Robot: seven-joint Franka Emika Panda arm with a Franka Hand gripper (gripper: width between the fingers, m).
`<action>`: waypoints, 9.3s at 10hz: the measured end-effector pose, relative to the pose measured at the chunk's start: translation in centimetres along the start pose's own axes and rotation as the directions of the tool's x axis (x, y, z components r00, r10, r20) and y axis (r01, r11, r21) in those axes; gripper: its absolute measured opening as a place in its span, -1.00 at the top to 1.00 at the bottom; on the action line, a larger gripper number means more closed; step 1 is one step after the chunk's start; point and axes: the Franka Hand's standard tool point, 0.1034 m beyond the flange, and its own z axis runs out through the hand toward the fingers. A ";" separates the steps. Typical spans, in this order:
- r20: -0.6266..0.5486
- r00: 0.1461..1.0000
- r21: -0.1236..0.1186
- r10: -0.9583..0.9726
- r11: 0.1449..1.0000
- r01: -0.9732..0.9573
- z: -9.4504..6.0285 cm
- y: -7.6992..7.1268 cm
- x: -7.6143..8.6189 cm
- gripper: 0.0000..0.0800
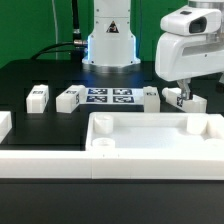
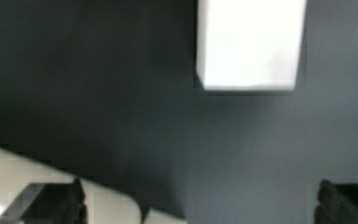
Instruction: Assemble desk
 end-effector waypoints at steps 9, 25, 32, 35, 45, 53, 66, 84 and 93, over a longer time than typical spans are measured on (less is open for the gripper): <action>0.602 0.796 -0.050 0.068 0.998 -0.047 1.5 -0.7 -2.1 -0.62; 0.756 0.654 -0.025 0.032 0.999 -0.020 5.0 -1.8 -2.5 0.22; 0.745 0.666 0.009 0.038 0.998 -0.067 0.0 -0.8 -1.8 0.28; 0.725 0.688 0.019 0.042 0.997 -0.081 -0.9 -0.3 -1.5 0.27; 0.133 0.989 0.013 0.063 0.998 -0.065 -6.2 2.8 3.2 0.27; -0.358 0.932 -0.002 0.060 0.998 -0.065 -10.5 4.5 6.5 0.27; -0.421 0.907 -0.018 0.007 1.000 -0.016 -14.0 7.4 11.1 0.27; -0.593 0.805 -0.040 0.000 0.999 -0.030 -11.0 8.3 14.0 0.27; -0.595 0.804 -0.040 0.001 0.999 -0.031 -9.6 8.2 13.6 0.27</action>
Offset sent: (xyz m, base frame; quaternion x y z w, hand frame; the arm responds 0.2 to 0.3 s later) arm 0.0000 0.0000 0.0000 0.0000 -0.1938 0.0000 0.9810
